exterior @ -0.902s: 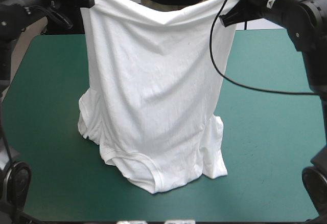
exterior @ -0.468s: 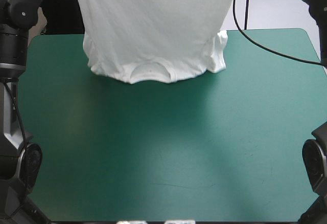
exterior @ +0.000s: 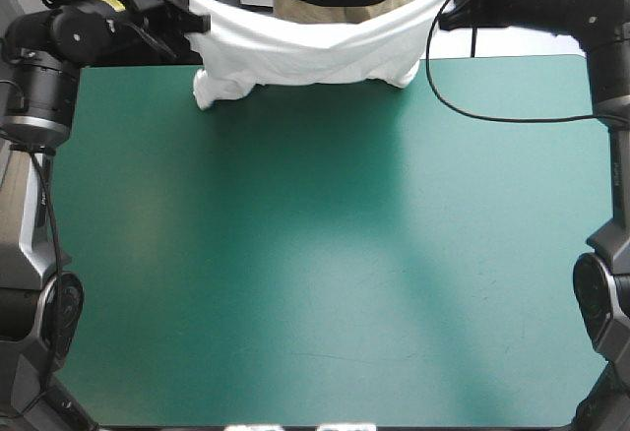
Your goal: Fold the cloth
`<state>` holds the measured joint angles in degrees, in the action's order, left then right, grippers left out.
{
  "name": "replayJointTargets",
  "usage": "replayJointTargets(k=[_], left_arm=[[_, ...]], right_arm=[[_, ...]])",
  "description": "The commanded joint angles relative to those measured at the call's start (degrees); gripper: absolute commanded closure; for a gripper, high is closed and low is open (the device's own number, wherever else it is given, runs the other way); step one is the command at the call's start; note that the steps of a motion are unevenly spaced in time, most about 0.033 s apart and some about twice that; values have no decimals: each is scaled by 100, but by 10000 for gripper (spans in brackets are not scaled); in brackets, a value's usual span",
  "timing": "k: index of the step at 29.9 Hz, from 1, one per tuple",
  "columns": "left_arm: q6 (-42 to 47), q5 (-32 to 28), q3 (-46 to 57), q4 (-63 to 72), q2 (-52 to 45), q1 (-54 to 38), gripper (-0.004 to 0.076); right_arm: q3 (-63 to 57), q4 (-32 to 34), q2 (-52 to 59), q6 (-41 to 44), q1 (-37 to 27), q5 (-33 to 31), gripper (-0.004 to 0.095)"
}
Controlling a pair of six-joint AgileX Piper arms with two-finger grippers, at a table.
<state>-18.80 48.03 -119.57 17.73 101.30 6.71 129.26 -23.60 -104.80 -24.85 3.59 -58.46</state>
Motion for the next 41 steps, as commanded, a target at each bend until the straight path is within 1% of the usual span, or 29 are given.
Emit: replayJointTargets(k=[1, 4, 8, 12, 16, 18, 20, 23, 25, 29, 35, 41], left_arm=[[371, 177, 793, -144, -266, 21, 741], [372, 185, 1584, -134, -362, 21, 741], [330, 232, 2556, -134, -630, 21, 741], [221, 294, 3569, -223, -1083, 21, 741], [133, 380, 4482, -223, -1620, 21, 741], [50, 570, 4775, -302, -1858, 21, 741], [63, 873, 5038, -551, -2095, 21, 741], [120, 1403, 5342, -857, -2378, 21, 741], [212, 1514, 5609, -926, -2552, 21, 741], [286, 1488, 6170, -824, -2938, 21, 741], [286, 1630, 6987, -603, -3448, 21, 741], [381, 1370, 7743, -576, -3675, 21, 741]], right_arm=[[-661, -79, 265, -85, -59, -128, 925], [-1314, -55, 368, -162, -59, -428, 925], [-2224, -45, 565, -215, -59, -664, 925], [-3315, 8, 858, -268, -47, -762, 925], [-4519, 83, 1358, -281, -47, -683, 924], [-5129, 98, 1671, -336, -24, -697, 924], [-5702, 330, 2011, -276, 52, -697, 923], [-6382, 743, 2475, 37, 223, -659, 923], [-6772, 936, 2775, 238, 365, -660, 923], [-7368, 932, 3260, 470, 604, -642, 923], [-8126, 953, 3593, 694, 866, -556, 923], [-8480, 954, 3584, 892, 1050, 52, 923]])
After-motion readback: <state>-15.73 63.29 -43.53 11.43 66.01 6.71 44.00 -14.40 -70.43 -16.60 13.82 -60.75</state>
